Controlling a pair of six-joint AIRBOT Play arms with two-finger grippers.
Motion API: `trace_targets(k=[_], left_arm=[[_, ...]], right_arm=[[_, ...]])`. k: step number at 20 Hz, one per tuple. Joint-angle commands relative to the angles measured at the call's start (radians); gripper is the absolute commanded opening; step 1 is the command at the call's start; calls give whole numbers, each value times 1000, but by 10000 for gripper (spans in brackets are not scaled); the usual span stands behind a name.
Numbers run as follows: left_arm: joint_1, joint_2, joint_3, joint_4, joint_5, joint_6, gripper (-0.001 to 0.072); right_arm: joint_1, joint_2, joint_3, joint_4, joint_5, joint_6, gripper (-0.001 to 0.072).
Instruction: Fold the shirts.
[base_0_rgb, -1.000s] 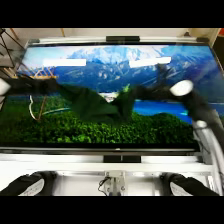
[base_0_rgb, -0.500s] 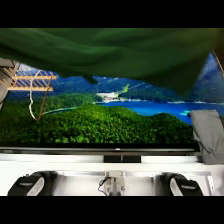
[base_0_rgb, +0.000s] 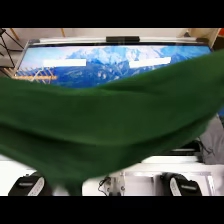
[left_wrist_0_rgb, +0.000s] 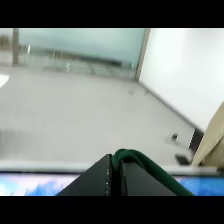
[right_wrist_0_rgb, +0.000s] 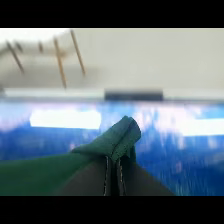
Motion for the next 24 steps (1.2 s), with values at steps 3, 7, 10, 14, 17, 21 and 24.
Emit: trace_targets(k=[3, 7, 10, 14, 17, 21, 24], left_arm=[[0, -126, -319, 14, -19, 20, 39], [0, -332, -611, -117, 177, 52, 40], [0, -544, -645, -292, 367, 53, 40], [0, -761, -645, -512, 497, 53, 41], [-18, -853, -645, -536, 456, 53, 44], [37, -873, -576, -534, 118, 126, 628], [181, -871, -445, -373, -255, 111, 509]], right_arm=[[-1, -141, -256, -166, 246, 80, 78], [-1, -293, -575, -55, -268, 128, 78], [0, -488, -612, 170, -549, 158, 78], [10, -679, -612, 377, -631, 132, 79], [53, -753, -612, 374, -636, 103, 210], [24, -724, -563, 348, -543, 16, 472], [-89, -653, -457, 98, -271, -4, 472]])
